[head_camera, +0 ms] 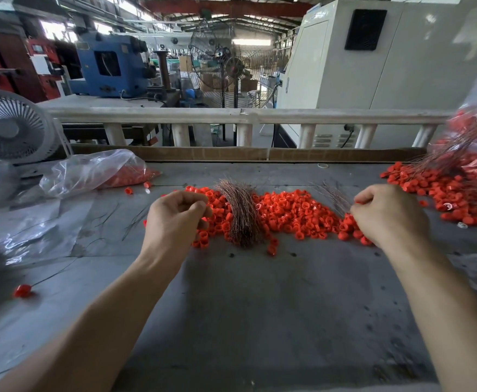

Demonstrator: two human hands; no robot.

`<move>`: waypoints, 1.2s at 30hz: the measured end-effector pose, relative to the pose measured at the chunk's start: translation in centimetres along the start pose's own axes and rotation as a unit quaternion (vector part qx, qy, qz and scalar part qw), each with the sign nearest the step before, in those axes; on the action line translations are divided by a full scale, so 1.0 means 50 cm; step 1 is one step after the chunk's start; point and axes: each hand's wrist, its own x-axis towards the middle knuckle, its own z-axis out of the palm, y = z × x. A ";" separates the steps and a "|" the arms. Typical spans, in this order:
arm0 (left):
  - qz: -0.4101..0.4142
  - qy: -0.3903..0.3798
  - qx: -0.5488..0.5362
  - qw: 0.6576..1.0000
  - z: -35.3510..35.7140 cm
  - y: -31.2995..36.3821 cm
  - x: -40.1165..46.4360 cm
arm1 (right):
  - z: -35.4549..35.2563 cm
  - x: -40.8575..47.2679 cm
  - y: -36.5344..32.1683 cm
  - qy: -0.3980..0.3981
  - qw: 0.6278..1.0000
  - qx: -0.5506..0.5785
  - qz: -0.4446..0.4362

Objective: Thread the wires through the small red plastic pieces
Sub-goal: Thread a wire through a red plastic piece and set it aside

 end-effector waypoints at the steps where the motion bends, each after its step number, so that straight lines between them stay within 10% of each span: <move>1: 0.007 -0.005 0.018 1.000 0.002 -0.004 0.001 | -0.003 0.002 0.004 -0.008 1.000 -0.013 0.010; 20: 0.073 -0.023 0.182 0.980 -0.001 -0.013 0.005 | 0.005 -0.007 -0.010 0.050 0.993 -0.021 -0.105; 36: 0.110 -0.043 0.451 0.885 -0.022 -0.008 -0.007 | 0.100 -0.087 -0.074 -0.109 0.947 0.060 -0.295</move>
